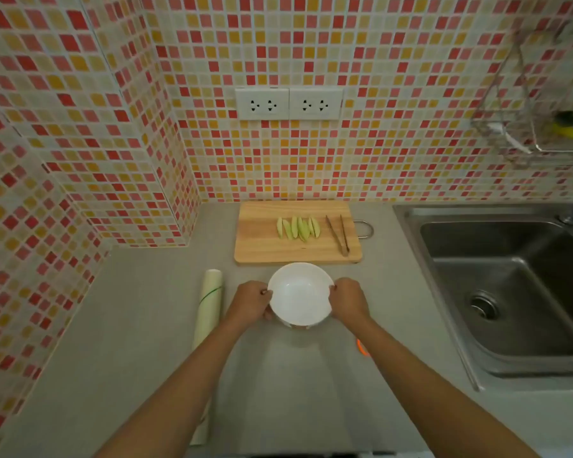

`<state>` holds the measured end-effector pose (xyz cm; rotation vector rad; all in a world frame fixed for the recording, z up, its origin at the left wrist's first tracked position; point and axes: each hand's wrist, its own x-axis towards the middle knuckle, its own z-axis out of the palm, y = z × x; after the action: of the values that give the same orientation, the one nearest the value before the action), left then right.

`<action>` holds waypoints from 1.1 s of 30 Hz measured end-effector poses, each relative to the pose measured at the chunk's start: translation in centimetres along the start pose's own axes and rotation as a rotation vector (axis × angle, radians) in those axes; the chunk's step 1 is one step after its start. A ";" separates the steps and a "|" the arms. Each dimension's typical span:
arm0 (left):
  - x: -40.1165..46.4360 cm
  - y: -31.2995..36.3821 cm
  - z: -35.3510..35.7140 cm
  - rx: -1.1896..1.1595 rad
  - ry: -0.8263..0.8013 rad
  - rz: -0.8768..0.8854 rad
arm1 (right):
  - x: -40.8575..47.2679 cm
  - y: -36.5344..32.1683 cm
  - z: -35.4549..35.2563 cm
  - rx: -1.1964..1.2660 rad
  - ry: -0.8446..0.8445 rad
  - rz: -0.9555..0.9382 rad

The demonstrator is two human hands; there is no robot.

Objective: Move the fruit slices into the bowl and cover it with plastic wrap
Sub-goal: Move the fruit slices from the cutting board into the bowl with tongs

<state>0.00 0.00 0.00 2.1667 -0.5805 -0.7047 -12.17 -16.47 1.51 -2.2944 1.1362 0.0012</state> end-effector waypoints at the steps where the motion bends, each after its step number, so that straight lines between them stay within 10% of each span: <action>1: 0.6 0.0 -0.1 0.001 0.015 0.006 | 0.4 0.0 0.0 0.026 -0.003 0.004; 16: 4.3 0.8 -0.8 -0.013 0.061 0.031 | 4.6 -0.5 0.0 0.162 -0.028 0.058; 33: 4.3 -0.7 0.2 -0.061 0.120 0.034 | 15.5 -3.3 -2.1 -0.328 0.052 0.083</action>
<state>3.20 -2.25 -1.87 2.1210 -0.5244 -0.5630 -0.42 -27.26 1.13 -2.5414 1.3409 0.1720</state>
